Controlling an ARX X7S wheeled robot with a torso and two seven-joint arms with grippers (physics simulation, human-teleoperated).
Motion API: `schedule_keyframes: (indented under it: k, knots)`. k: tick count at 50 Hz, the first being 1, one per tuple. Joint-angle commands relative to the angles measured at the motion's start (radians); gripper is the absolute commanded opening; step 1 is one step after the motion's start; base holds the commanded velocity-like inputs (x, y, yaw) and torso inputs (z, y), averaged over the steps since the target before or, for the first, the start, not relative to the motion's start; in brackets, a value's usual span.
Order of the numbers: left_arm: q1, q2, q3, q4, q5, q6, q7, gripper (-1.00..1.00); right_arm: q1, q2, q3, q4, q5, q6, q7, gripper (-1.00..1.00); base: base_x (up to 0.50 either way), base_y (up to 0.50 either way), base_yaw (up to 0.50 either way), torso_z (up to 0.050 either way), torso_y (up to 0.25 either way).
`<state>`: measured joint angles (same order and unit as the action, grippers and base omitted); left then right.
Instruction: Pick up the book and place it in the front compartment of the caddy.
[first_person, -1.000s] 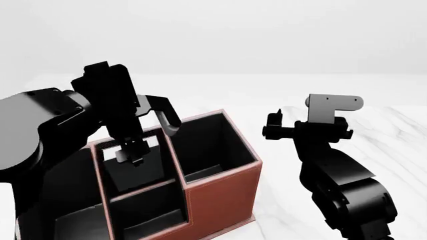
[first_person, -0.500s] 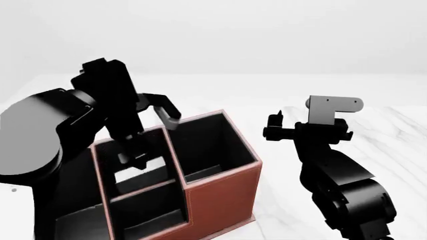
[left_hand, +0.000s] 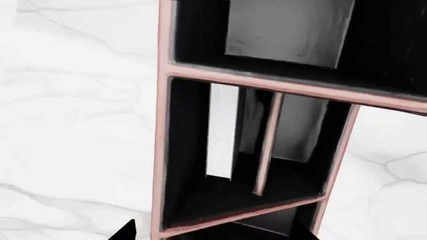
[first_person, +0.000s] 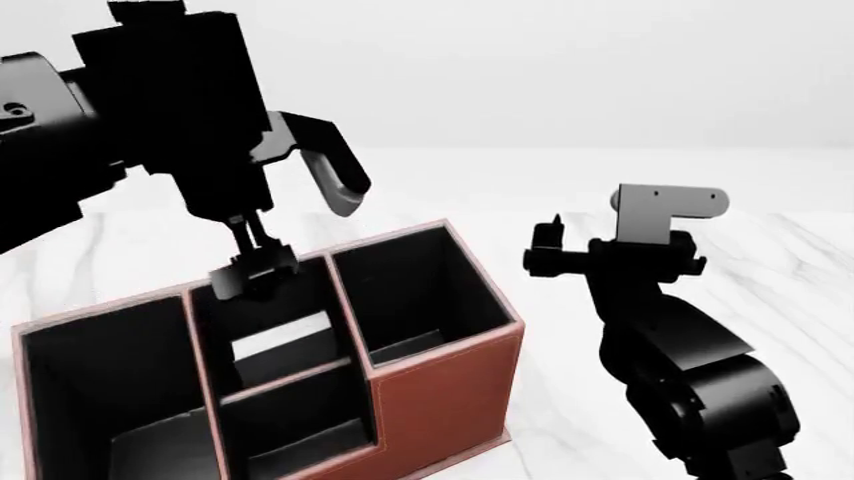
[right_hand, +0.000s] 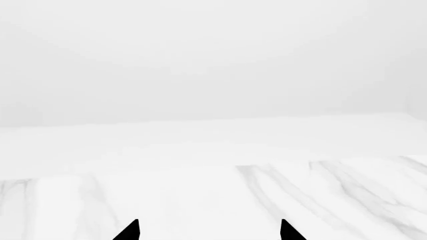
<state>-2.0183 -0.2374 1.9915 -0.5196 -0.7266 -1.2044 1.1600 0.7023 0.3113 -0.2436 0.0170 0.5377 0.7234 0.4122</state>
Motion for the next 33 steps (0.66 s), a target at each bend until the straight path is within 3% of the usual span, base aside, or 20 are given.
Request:
schedule_keyframes:
  k: [1,3,8,10,11,13,15,18,22,25,26,28,31,33]
  knots:
    - [-0.143,-0.040,-0.024,0.126,-0.012,-0.091,-0.026,1.00,0.005,0.002,0.001,-0.049,0.019,0.031,0.016,1.00,0.00,0.00,0.00,0.000,0.000]
    - [-0.159,-0.052,-0.044,0.138,-0.019,-0.107,-0.044,1.00,0.004,0.003,0.002,-0.067,0.024,0.039,0.020,1.00,0.00,0.00,0.00,0.000,0.000]
    - [-0.171,-0.121,-0.238,0.219,-0.097,-0.211,-0.205,1.00,0.011,0.007,0.007,-0.096,0.032,0.051,0.030,1.00,0.00,0.00,0.00,0.000,0.000]
    - [-0.183,-0.137,-0.245,0.260,-0.108,-0.248,-0.230,1.00,0.010,0.008,0.006,-0.107,0.032,0.052,0.034,1.00,0.00,0.00,0.00,0.000,0.000]
    - [-0.175,-0.154,-0.316,0.265,-0.133,-0.278,-0.280,1.00,0.011,0.009,0.007,-0.112,0.034,0.056,0.036,1.00,0.00,0.00,0.00,0.000,0.000]
    - [-0.177,-0.167,-0.328,0.295,-0.148,-0.308,-0.303,1.00,0.012,0.009,0.008,-0.120,0.035,0.058,0.040,1.00,0.00,0.00,0.00,0.000,0.000]
    - [-0.160,-0.183,-0.413,0.318,-0.183,-0.358,-0.406,1.00,0.016,0.009,0.010,-0.127,0.037,0.061,0.044,1.00,0.00,0.00,0.00,0.000,0.000]
    - [-0.185,-0.222,-0.457,0.293,-0.467,-0.365,-0.749,1.00,0.021,0.012,0.012,-0.149,0.039,0.067,0.053,1.00,0.00,0.00,0.00,0.000,0.000]
    - [-0.192,-0.283,-0.473,0.338,-0.745,-0.360,-1.074,1.00,0.019,0.014,0.013,-0.173,0.035,0.056,0.059,1.00,0.00,0.00,0.00,0.000,0.000]
    - [-0.148,-0.366,-0.557,0.410,-0.981,-0.300,-1.416,1.00,0.015,0.015,0.012,-0.188,0.022,0.030,0.063,1.00,0.00,0.00,0.00,-0.003,0.000]
    - [-0.105,-0.437,-0.584,0.489,-1.126,-0.206,-1.566,1.00,0.011,0.014,0.017,-0.201,0.014,0.004,0.065,1.00,0.00,0.00,0.00,0.000,0.000]
    - [-0.040,-0.529,-0.605,0.634,-1.227,-0.081,-1.735,1.00,0.013,0.015,0.017,-0.224,-0.002,-0.021,0.076,1.00,0.00,0.00,0.00,0.000,0.000]
    - [0.066,-0.635,-0.632,0.895,-1.205,0.075,-1.915,1.00,0.018,0.012,0.029,-0.262,-0.020,-0.067,0.090,1.00,0.00,0.00,0.00,0.000,0.000]
    - [0.178,-0.681,-0.639,1.039,-1.138,0.182,-1.969,1.00,0.023,0.006,0.031,-0.280,-0.026,-0.083,0.097,1.00,0.00,0.00,0.00,0.000,0.000]
